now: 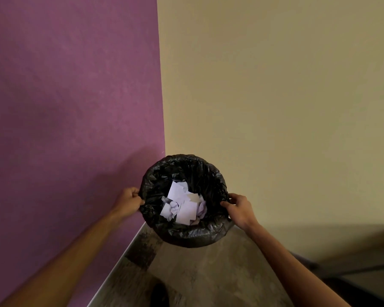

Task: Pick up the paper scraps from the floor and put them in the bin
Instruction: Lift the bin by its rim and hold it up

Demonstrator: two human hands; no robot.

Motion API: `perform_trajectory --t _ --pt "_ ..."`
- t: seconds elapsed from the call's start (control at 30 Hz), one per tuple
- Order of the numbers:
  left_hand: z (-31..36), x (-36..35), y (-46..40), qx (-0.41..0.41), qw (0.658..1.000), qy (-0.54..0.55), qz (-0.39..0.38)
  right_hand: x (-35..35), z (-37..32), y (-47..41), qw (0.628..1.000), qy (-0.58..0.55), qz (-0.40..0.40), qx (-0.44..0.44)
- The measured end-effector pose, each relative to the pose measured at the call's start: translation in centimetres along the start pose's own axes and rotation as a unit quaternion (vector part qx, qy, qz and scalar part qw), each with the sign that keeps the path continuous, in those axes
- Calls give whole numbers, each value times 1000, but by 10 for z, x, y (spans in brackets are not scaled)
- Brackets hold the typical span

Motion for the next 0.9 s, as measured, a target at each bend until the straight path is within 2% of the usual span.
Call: perform_trajectory --t 0.13,0.4,0.7,0.9 --pt "-33 -7 -59 25 999 -7 -34 -27 -6 -46 999 11 10 -35" --pt "-93 -46 -149 45 996 -64 -40 -80 2 -154 996 59 -9 -64" --pt "-212 -97 -214 103 992 -68 -14 -159 49 -272 991 97 -51 -71" --pt "-298 -125 -260 120 990 -77 -9 -221 85 -350 989 124 -52 -63"
Point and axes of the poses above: each hand's wrist, its own y-axis away from the middle knuckle, its own x-axis out of the back of the hand, z = x × y, the point moved 5 cm from there along -y, towards the middle knuckle, and after that the axes turned 14 degrees about -x, right-handed, at the moved point
